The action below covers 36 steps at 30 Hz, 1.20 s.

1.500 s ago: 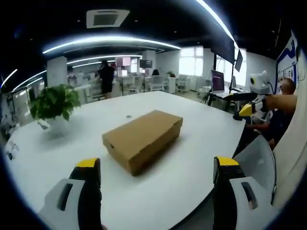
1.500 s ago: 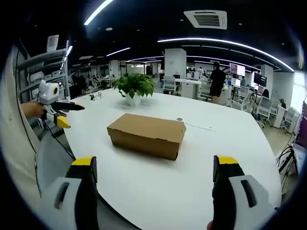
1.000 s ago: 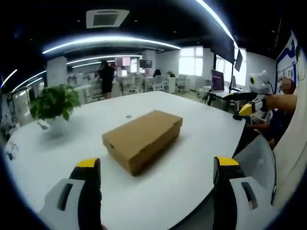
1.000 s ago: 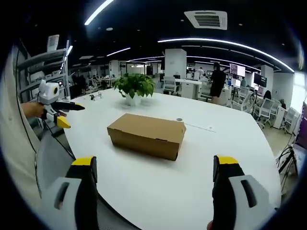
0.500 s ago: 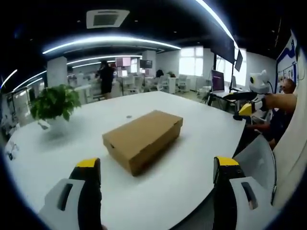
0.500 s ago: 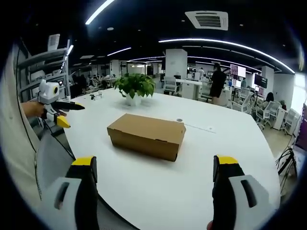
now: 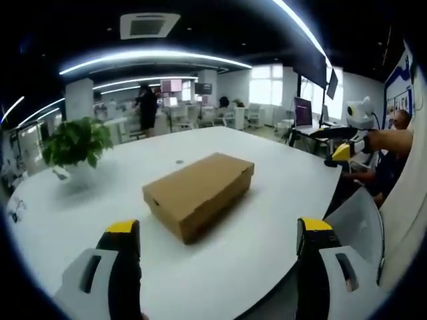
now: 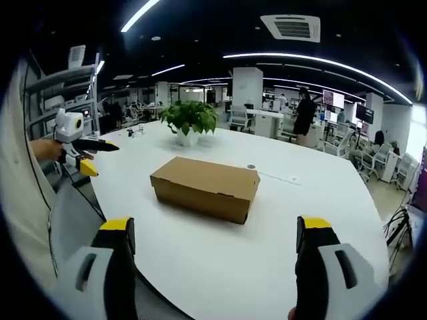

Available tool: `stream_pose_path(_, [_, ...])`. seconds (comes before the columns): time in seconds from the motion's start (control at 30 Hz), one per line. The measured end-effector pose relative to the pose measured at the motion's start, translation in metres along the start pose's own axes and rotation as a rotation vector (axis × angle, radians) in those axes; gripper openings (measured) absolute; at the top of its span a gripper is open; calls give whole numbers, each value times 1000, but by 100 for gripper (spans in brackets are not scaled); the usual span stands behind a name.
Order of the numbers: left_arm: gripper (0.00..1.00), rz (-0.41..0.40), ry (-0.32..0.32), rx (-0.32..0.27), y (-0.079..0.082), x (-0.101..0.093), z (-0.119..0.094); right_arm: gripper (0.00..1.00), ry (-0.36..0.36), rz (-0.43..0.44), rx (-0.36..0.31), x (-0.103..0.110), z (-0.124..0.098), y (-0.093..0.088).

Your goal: Operate the shoe box by opening the lid, removing the specified soft item, and placing it in the target area until the item is outside and the box remains undamaged.

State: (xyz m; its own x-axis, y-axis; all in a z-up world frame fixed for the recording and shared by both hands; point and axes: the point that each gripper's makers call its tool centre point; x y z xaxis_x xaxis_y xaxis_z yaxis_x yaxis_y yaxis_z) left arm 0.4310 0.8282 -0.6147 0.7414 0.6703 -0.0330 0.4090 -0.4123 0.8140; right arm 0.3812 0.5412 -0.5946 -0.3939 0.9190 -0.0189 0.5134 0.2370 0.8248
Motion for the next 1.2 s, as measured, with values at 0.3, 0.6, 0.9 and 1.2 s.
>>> stream_pose_path(0.3, [100,1,1,3,1,2,2,96,0,-3,3,-1,2,1])
stream_pose_path(0.6, [100,5,14,17,0,5,7,96,-3,-13,16,-3,8,0])
stream_pose_path(0.9, [100,1,-3,10,3,1,21,96,-2,-13,16,-10,15,1])
stream_pose_path(1.2, [98,-4,-5,11,1,0,34,96,-7,-13,12,-17,24,0])
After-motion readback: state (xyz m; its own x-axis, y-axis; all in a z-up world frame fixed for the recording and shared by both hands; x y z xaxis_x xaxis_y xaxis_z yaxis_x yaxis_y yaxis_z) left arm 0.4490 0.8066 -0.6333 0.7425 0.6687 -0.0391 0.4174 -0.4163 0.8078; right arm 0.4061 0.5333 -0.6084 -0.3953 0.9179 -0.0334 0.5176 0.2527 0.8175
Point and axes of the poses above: the point that each gripper's makers call its tool centre point, and the gripper's own axes: z roughly forward along the fingers, x roughly to its left, y roughly out of its top, and after that the axes turned 12 degrees about x, right-handed
